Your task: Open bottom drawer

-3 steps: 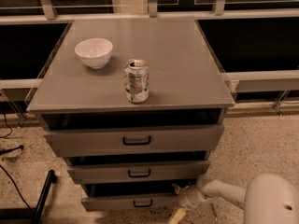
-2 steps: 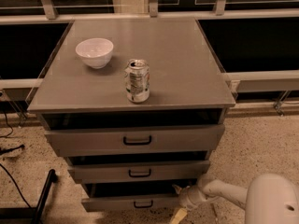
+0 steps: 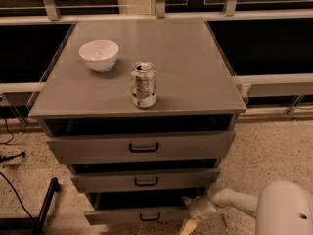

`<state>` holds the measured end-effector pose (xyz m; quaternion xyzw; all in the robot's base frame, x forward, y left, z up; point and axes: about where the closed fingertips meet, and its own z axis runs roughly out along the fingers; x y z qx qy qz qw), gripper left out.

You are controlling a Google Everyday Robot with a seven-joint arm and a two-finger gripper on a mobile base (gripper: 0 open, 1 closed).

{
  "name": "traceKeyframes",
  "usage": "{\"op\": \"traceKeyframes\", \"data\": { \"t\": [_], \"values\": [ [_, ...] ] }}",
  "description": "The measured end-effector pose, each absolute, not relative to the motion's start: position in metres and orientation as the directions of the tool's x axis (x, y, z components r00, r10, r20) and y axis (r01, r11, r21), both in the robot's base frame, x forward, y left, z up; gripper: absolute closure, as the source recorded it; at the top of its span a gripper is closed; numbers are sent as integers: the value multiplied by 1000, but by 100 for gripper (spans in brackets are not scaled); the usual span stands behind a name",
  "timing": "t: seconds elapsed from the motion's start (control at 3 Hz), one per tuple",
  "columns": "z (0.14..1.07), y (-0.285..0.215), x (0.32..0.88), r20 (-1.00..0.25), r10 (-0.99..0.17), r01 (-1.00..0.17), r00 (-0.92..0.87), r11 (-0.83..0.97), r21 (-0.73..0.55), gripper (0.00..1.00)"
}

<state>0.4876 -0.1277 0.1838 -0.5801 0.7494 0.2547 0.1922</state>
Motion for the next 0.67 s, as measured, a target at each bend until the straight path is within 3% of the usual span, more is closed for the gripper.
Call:
{"op": "traceKeyframes", "data": {
  "t": [0.67],
  "values": [
    [184, -131, 475, -551, -783, -956, -289, 210, 204, 0]
  ]
}}
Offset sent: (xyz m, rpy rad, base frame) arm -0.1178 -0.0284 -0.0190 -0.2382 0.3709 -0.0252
